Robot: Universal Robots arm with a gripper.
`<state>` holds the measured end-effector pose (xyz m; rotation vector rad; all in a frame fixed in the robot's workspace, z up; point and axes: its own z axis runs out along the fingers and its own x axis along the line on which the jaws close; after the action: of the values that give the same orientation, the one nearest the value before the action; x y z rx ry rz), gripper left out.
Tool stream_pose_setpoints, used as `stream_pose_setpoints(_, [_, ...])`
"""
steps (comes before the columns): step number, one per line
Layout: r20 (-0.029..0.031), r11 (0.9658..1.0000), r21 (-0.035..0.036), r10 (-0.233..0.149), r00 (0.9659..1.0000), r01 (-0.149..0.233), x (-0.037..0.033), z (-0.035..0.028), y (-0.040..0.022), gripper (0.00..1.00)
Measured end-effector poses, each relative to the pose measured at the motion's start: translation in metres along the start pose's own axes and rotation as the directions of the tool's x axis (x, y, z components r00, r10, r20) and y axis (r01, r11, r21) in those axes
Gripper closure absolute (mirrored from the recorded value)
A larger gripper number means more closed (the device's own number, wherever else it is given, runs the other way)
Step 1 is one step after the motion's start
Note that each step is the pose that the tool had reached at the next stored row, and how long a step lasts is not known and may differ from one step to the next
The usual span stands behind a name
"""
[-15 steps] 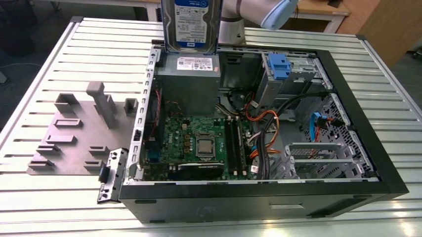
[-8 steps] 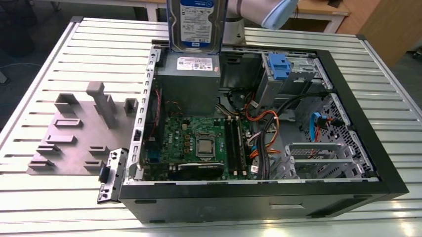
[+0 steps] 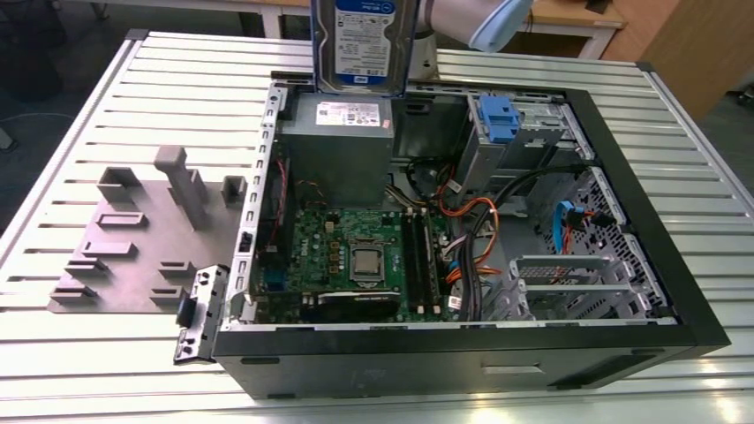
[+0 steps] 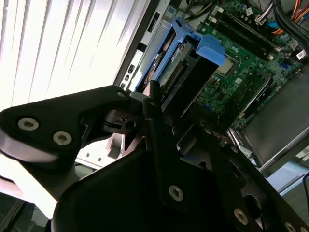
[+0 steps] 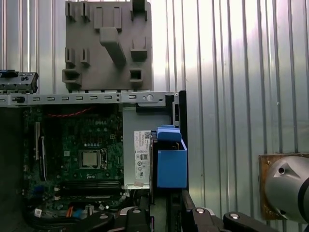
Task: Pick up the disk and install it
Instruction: 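Pick up the disk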
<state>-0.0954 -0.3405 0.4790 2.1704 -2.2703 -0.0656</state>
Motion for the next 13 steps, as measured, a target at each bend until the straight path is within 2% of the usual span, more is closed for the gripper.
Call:
stream_pose_setpoints(7, [-0.0001, 1.0, 0.0, 0.0, 1.0, 0.0, -0.0013, -0.0003, -0.0119, 0.65])
stream_pose_setpoints(13, [0.0, 1.0, 0.0, 0.0, 1.0, 0.0, -0.0018, -0.0003, -0.0149, 0.65])
